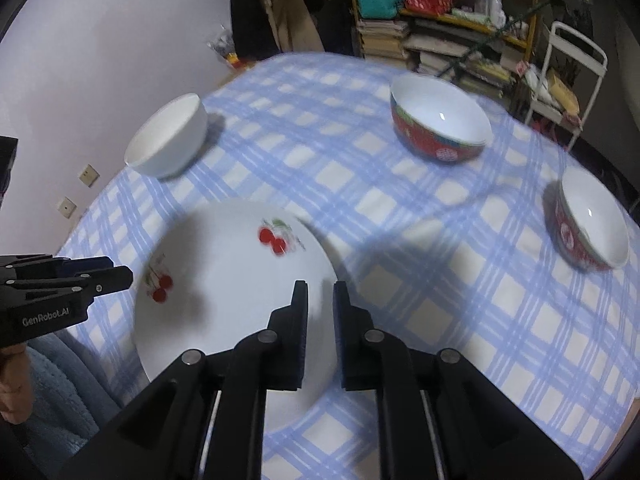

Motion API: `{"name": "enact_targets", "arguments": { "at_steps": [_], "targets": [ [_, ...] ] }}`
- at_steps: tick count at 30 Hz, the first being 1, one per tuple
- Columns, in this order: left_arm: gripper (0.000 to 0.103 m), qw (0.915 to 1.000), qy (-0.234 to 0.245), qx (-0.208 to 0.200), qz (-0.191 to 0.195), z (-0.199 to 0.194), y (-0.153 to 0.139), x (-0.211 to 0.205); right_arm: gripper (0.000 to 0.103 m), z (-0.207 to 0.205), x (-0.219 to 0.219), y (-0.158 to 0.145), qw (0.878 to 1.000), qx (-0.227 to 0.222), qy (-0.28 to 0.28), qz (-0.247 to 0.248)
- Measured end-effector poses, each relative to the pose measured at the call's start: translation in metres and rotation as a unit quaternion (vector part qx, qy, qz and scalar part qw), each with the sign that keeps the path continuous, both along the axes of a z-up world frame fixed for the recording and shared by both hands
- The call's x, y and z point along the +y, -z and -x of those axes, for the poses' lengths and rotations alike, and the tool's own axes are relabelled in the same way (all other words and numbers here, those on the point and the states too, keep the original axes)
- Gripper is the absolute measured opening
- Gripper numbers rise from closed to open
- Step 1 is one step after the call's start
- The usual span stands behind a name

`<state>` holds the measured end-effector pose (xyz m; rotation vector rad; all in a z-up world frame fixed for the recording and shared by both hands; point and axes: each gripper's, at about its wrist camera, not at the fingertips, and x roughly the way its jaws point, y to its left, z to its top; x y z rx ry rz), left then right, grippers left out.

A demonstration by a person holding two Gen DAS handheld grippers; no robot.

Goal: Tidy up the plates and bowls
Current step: 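Carry the cherry plate with both grippers and lower it onto the plate stack, then open both grippers and lift them off the plate stack, then grip the large plain white bowl rim with both grippers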

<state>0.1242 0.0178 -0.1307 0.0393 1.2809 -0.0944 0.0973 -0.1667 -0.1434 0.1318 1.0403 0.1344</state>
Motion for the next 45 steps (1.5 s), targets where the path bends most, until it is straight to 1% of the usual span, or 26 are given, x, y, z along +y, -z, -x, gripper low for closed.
{"name": "enact_targets", "arguments": {
  "at_steps": [1,2,3,4,7,8,9,10,11,13,14,15,18,21,24,26,29,30,32,36,38,41,42,43,44,45],
  "targets": [
    [0.051,1.0,-0.006,-0.007,0.0,-0.002,-0.004,0.004,0.02,-0.002,0.001,-0.003,1.0,-0.007,-0.001,-0.001],
    [0.056,0.9999,-0.01,-0.014,-0.004,-0.005,-0.008,0.008,0.029,-0.006,0.002,-0.007,1.0,-0.017,-0.002,-0.004],
    [0.065,0.9995,-0.016,-0.024,-0.011,-0.01,-0.014,0.013,0.04,-0.008,0.002,-0.01,1.0,-0.023,-0.001,-0.008],
    [0.071,0.9992,-0.02,-0.031,-0.018,-0.014,-0.018,0.016,0.044,-0.012,0.002,-0.013,0.999,-0.03,0.0,-0.015],
    [0.077,0.9972,-0.036,-0.049,-0.042,-0.029,-0.027,0.031,0.056,-0.027,0.002,-0.02,0.998,-0.041,0.006,-0.045],
    [0.077,0.997,-0.042,-0.051,-0.041,-0.034,-0.028,0.037,0.066,-0.033,0.002,-0.021,0.997,-0.042,0.008,-0.063],
    [0.078,0.9967,-0.051,-0.05,-0.038,-0.041,-0.03,0.046,0.071,-0.039,0.001,-0.022,0.996,-0.041,0.01,-0.083],
    [0.078,0.9962,-0.06,-0.05,-0.038,-0.046,-0.03,0.052,0.072,-0.047,0.001,-0.022,0.993,-0.04,0.01,-0.107],
    [0.078,0.9954,-0.072,-0.05,-0.04,-0.051,-0.03,0.059,0.073,-0.051,0.003,-0.022,0.993,-0.039,0.01,-0.115],
    [0.078,0.9928,-0.097,-0.057,-0.042,-0.063,-0.03,0.075,0.081,-0.062,0.008,-0.023,0.992,-0.037,0.009,-0.117],
    [0.078,0.9923,-0.104,-0.055,-0.04,-0.068,-0.029,0.08,0.086,-0.069,0.013,-0.024,0.993,-0.038,0.005,-0.11],
    [0.078,0.992,-0.109,-0.052,-0.037,-0.074,-0.027,0.086,0.09,-0.073,0.016,-0.024,0.993,-0.04,0.002,-0.107],
    [0.078,0.9912,-0.116,-0.053,-0.035,-0.094,-0.023,0.098,0.093,-0.093,0.028,-0.027,0.994,-0.046,-0.002,-0.1],
    [0.078,0.9905,-0.121,-0.053,-0.039,-0.111,-0.017,0.104,0.095,-0.115,0.041,-0.03,0.994,-0.047,-0.006,-0.098],
    [0.078,0.9898,-0.127,-0.05,-0.039,-0.127,-0.008,0.111,0.095,-0.139,0.058,-0.032,0.996,-0.044,-0.006,-0.081],
    [0.078,0.9894,-0.132,-0.05,-0.035,-0.135,-0.002,0.116,0.095,-0.156,0.07,-0.031,0.996,-0.037,-0.01,-0.076],
    [0.078,0.988,-0.145,-0.049,-0.018,-0.143,0.007,0.124,0.095,-0.178,0.086,-0.025,0.996,-0.025,-0.018,-0.085],
    [0.077,0.9882,-0.143,-0.055,-0.006,-0.145,0.01,0.126,0.095,-0.185,0.09,-0.022,0.995,-0.019,-0.018,-0.091],
    [0.076,0.9895,-0.134,-0.053,0.012,-0.148,0.016,0.127,0.095,-0.198,0.097,-0.011,0.994,-0.003,-0.016,-0.109],
    [0.074,0.9895,-0.136,-0.045,0.019,-0.156,0.028,0.13,0.095,-0.22,0.108,0.017,0.988,0.044,-0.018,-0.15],
    [0.074,0.9884,-0.144,-0.038,0.029,-0.161,0.036,0.134,0.095,-0.227,0.116,0.029,0.986,0.063,-0.022,-0.155],
    [0.073,0.9876,-0.15,-0.029,0.033,-0.166,0.046,0.136,0.094,-0.232,0.126,0.042,0.986,0.079,-0.03,-0.145],
    [0.065,0.9879,-0.15,-0.027,0.03,-0.168,0.049,0.135,0.089,-0.234,0.129,0.046,0.986,0.083,-0.035,-0.141],
    [0.054,0.9883,-0.148,-0.025,0.029,-0.169,0.051,0.134,0.085,-0.235,0.132,0.05,0.986,0.088,-0.037,-0.135],
    [0.049,0.9891,-0.143,-0.02,0.027,-0.17,0.055,0.133,0.077,-0.236,0.134,0.053,0.987,0.092,-0.037,-0.129],
    [0.031,0.9894,-0.141,-0.02,0.027,-0.171,0.056,0.132,0.072,-0.237,0.135,0.055,0.987,0.095,-0.035,-0.121]
  ]
}}
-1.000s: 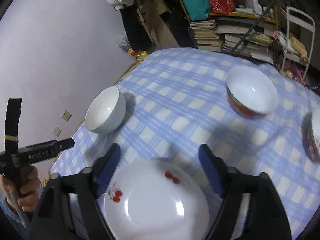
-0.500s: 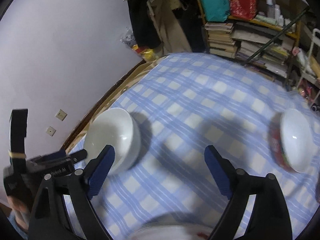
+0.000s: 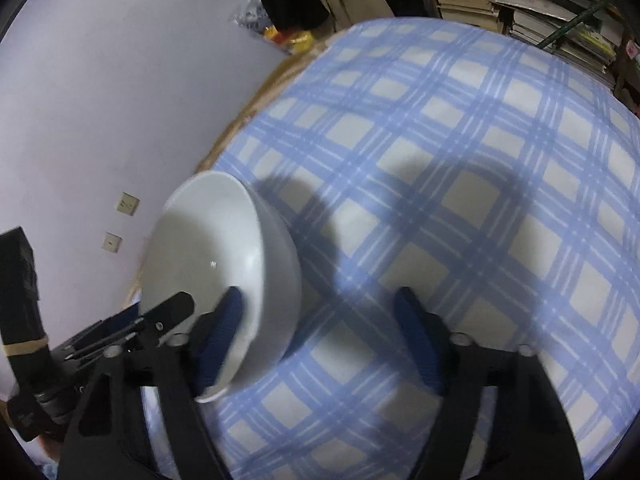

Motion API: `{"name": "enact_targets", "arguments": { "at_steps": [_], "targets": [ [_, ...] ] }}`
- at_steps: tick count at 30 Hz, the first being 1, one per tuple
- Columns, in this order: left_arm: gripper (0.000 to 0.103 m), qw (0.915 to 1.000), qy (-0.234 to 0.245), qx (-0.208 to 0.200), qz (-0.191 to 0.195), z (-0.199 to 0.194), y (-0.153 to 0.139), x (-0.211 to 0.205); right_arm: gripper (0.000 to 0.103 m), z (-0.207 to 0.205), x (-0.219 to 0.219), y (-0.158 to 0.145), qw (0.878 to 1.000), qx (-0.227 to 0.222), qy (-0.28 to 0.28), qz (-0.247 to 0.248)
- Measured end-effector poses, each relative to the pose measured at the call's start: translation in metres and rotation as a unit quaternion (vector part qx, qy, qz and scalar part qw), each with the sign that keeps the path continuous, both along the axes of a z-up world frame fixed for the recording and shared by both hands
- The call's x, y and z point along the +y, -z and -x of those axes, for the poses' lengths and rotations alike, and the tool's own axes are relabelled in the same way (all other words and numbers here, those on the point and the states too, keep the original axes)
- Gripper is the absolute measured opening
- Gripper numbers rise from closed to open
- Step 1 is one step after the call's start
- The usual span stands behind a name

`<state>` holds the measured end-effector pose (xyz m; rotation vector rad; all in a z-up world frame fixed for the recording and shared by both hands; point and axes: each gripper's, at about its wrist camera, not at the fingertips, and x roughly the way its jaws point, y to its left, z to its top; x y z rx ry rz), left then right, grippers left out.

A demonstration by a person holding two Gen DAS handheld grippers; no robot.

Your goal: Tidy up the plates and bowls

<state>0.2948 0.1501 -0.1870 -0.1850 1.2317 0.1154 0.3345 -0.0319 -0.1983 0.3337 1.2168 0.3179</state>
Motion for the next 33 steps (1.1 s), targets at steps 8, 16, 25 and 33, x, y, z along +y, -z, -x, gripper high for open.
{"name": "enact_targets", "arguments": {
  "at_steps": [8,16,25,33],
  "targets": [
    [0.016,0.9983,0.003,-0.024,0.053,0.005,-0.011,-0.006,0.013,0.0,0.006,-0.004,1.0,0.005,-0.031,0.001],
    [0.016,0.9974,0.04,-0.031,0.052,0.022,-0.034,-0.035,0.01,0.026,-0.012,-0.035,0.999,-0.02,-0.013,0.039],
    [0.016,0.9921,0.101,-0.063,0.04,0.054,-0.08,-0.099,0.01,0.067,-0.07,-0.07,0.998,-0.037,0.018,0.041],
    [0.016,0.9858,0.157,-0.054,0.027,0.082,-0.092,-0.165,0.011,0.117,-0.123,-0.086,0.996,-0.041,0.046,0.057]
  ]
}}
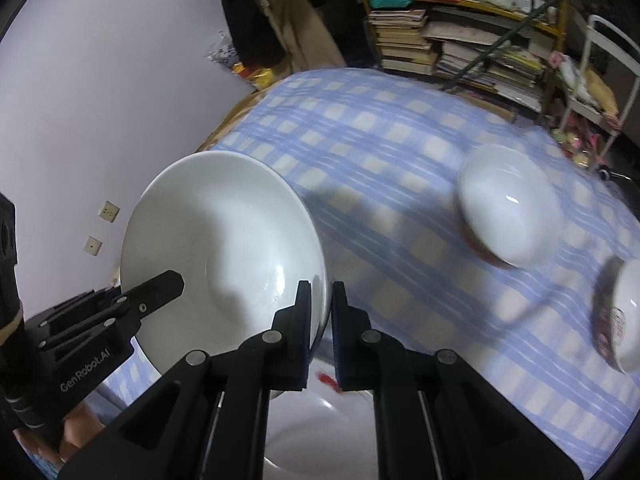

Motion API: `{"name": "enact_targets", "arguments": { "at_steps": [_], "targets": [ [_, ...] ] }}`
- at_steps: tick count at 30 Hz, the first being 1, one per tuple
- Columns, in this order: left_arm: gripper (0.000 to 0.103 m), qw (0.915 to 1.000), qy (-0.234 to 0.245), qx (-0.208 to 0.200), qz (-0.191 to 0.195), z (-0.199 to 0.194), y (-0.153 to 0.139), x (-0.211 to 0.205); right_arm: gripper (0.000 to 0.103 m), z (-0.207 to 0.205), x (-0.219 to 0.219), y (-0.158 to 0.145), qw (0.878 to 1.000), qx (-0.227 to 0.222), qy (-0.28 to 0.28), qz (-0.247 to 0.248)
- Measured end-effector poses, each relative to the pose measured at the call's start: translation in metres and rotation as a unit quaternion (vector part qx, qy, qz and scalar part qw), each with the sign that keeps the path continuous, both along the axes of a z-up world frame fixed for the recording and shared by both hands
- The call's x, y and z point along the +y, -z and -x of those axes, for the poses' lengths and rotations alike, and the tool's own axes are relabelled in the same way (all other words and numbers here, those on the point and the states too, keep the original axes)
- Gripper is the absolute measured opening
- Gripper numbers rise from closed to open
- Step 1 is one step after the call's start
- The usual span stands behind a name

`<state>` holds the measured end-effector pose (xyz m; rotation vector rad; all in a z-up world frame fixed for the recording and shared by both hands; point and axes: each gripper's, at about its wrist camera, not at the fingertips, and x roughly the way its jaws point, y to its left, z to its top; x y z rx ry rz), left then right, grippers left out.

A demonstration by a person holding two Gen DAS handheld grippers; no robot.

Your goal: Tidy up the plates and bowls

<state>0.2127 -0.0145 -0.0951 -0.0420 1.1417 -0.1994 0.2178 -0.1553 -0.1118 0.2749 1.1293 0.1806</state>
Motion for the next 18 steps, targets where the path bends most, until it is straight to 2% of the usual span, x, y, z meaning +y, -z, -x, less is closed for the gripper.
{"name": "enact_targets", "arguments": {
  "at_steps": [7,12,18],
  "targets": [
    [0.016,0.9986,0.044,0.025,0.017,0.025,0.008,-0.058,0.01,0.042,-0.057,-0.009,0.999,-0.002,0.041,0.026],
    [0.016,0.9962,0.078,0.039,0.008,0.043,0.022,-0.102,0.011,0.064,-0.093,-0.013,0.997,-0.006,0.068,0.035],
    [0.016,0.993,0.098,0.065,0.009,0.057,0.036,-0.132,0.011,0.085,-0.119,-0.007,0.993,-0.005,0.097,0.063]
  ]
}}
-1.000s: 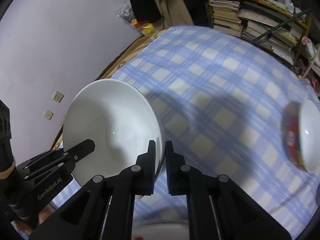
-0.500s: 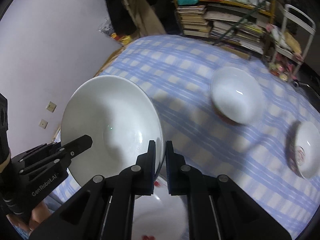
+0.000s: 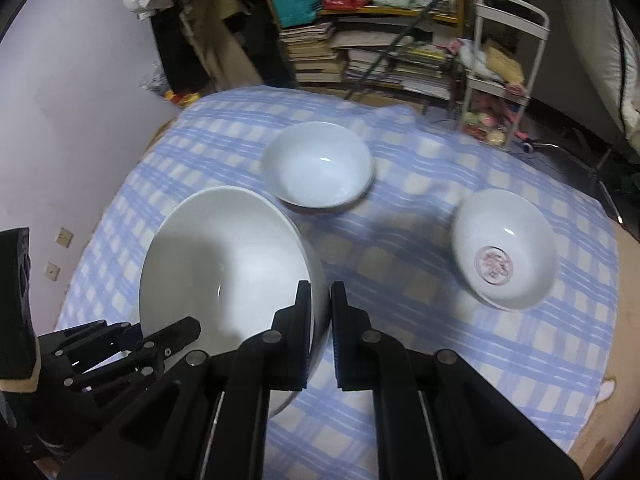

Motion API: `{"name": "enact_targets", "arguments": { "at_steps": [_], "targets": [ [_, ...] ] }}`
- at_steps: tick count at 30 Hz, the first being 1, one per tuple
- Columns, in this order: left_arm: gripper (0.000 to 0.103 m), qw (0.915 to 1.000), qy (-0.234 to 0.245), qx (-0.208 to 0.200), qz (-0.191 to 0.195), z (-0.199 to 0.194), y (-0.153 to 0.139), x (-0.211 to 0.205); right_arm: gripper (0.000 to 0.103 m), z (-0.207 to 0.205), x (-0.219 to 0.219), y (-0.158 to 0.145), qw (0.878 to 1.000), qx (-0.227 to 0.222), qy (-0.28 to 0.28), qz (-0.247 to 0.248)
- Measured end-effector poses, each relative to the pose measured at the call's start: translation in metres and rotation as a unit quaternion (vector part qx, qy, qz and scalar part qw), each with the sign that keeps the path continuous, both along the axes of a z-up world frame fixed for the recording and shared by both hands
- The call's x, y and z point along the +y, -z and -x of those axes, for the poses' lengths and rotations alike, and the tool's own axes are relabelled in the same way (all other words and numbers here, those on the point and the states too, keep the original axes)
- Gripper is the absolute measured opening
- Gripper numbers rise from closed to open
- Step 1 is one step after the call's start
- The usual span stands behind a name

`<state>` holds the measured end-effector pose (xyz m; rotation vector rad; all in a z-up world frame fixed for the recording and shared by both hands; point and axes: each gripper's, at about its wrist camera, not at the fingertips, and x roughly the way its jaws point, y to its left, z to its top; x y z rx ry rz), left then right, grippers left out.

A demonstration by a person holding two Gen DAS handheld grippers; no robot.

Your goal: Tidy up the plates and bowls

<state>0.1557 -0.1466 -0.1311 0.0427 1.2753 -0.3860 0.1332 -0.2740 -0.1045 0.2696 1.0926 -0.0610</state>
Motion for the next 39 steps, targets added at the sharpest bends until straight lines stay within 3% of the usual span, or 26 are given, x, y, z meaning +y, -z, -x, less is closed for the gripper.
{"name": "enact_targets", "arguments": {
  "at_steps": [3,20,26,32,34,36,39],
  "targets": [
    [0.016,1.0,0.003,0.004,-0.002,0.004,0.003,-0.01,0.011,0.007,-0.006,0.005,1.0,0.003,0.009,0.009],
    [0.016,0.9976,0.022,0.024,-0.061,0.006,0.038,-0.049,0.011,0.023,-0.047,0.065,0.995,0.065,0.049,-0.055],
    [0.017,0.9969,0.031,0.024,-0.069,0.004,0.042,-0.048,0.011,0.023,-0.044,0.065,0.996,0.067,0.042,-0.046],
    [0.022,0.997,0.033,-0.01,-0.07,-0.001,0.019,-0.04,0.021,0.031,-0.045,0.045,0.997,0.037,0.056,-0.037],
    [0.028,0.9974,0.033,-0.016,-0.062,-0.005,0.01,-0.037,0.03,0.032,-0.048,0.033,0.997,0.012,0.061,-0.037],
    [0.038,0.9975,0.028,-0.029,-0.059,-0.012,-0.002,-0.033,0.05,0.029,-0.052,0.024,0.997,-0.01,0.068,-0.043],
    [0.049,0.9956,0.015,-0.064,-0.067,-0.026,-0.016,-0.03,0.053,0.019,-0.06,0.012,0.995,-0.034,0.078,-0.048]
  ]
}}
